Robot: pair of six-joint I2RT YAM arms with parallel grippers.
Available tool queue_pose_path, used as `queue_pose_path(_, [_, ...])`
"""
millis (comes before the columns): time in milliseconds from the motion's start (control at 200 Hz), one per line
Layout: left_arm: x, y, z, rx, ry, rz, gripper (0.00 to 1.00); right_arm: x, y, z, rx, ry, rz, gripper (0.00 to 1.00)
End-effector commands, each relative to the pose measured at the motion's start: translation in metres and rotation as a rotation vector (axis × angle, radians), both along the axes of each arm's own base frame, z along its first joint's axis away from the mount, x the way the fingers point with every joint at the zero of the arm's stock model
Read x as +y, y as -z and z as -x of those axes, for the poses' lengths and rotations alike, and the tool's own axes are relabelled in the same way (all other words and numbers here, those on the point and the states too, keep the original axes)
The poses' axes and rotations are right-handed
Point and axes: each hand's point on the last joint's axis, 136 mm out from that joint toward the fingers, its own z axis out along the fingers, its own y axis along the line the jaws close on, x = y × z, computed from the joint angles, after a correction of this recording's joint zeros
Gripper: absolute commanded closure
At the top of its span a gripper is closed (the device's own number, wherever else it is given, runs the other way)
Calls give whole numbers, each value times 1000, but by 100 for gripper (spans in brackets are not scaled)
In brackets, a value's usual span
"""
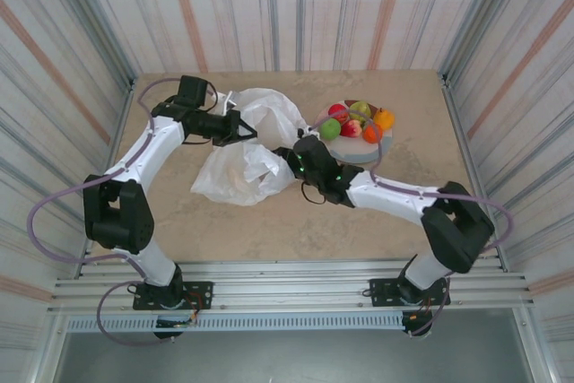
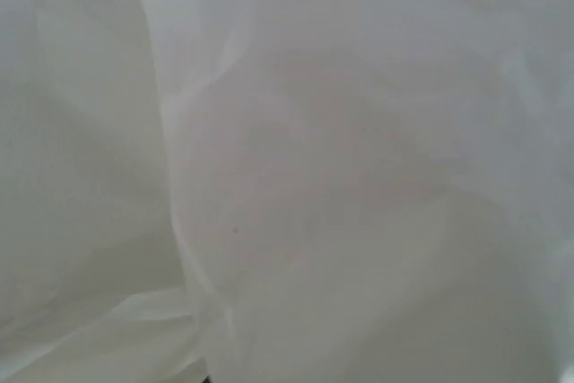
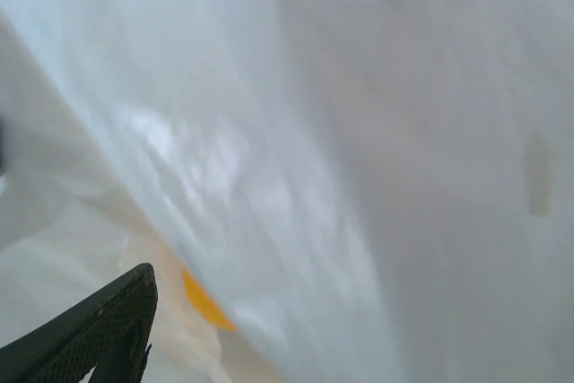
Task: Place the fruits into the plastic bag
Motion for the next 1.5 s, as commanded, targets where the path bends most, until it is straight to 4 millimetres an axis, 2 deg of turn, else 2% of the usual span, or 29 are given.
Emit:
queue_pose_path(0, [0,3,3,14,9,3,100,-16,-4,20,-61,-85,130,22])
queue_pose_path(215, [1,6,2,19,4,-5,100,-38,-28,40,-145,-155,170,20])
queue_pose_path(371, [3,7,0,18,2,-10,100,-64,-46,42,-190,-150,211,20])
queue_pose_path(551, [14,1,-4,2,-25,-11,100,-116,-58,21,-203,-14,247,18])
queue_pose_path(651, [19,-2,-5,-9,-39,-10,100,-147,-51,2,-164,82,300,17])
queue_pose_path(752, [19,-3,-5,-12,-41,-9,100,-163,-37,-22,-87,110,350,17])
queue_pose_path(952, [19,-2,-5,-8,-40,-10,100,-162,-6,-71,18,47,557,14])
queue_pose_path(1177, [19,-2,-5,-8,-39,-9,100,-148,29,-117,109,-11,649,13])
queue_pose_path(1368, [19,-2,-5,-8,-39,-7,100,-139,50,-144,167,-40,684,12])
queue_pose_path(1498, [19,-3,-4,-9,-39,-7,100,-141,64,-155,203,-44,726,11])
